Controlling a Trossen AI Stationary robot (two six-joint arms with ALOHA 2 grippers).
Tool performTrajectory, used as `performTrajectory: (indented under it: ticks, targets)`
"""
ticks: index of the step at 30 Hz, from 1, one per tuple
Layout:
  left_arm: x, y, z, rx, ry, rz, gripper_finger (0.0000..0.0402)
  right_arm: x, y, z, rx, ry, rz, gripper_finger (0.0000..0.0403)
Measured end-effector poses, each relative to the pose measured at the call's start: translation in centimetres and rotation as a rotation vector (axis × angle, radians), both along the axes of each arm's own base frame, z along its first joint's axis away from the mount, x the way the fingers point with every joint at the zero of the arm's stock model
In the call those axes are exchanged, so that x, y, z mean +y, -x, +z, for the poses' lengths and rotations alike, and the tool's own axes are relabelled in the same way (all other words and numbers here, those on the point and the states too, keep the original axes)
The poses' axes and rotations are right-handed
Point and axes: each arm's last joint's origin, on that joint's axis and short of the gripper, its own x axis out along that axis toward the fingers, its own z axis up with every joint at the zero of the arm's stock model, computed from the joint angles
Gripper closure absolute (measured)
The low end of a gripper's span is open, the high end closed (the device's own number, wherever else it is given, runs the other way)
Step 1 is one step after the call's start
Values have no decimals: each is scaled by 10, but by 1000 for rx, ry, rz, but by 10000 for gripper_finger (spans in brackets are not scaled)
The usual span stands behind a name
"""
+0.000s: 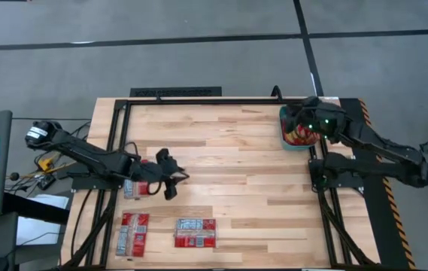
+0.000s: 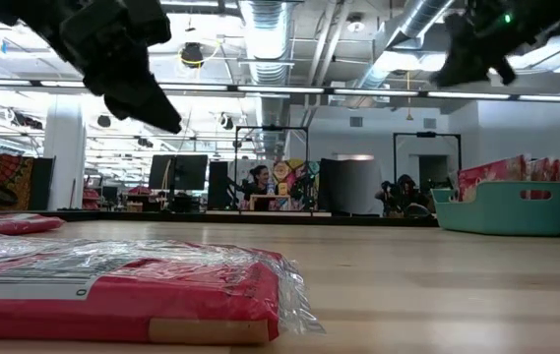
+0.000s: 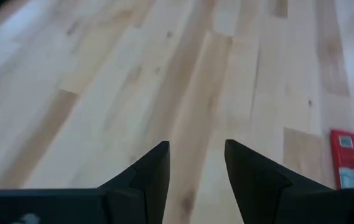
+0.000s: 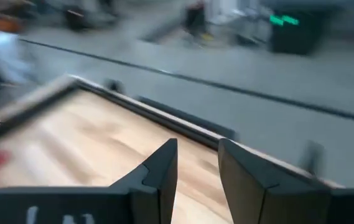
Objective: Sort popcorn bags into baskets
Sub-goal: Put the popcorn bag into the green bin
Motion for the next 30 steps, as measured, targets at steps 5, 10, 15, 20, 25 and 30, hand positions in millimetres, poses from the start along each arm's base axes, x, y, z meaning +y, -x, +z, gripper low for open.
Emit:
performTrajectory:
  ticks: [5, 10, 15, 20, 25, 30]
  targets:
    - [-10, -11, -7, -39, -13, -8, 258, 17, -20, 8, -81, 49, 177, 260]
    - [-14, -22, -7, -108, -43, -36, 258, 32, -44, 3, -83, 24, 280, 265]
    - [-13, -32, -3, -215, -146, 16, 258, 45, -64, -8, -98, -61, 280, 277]
    - [-12, -43, -1, -312, -187, 33, 257, 56, -83, -23, -67, -111, 239, 284]
    - [-12, -46, -13, -251, -205, 35, 228, 65, -99, -31, -89, -135, 267, 282]
    - [-8, -43, -20, -163, -254, 93, 175, 69, -108, -36, -83, -138, 286, 280]
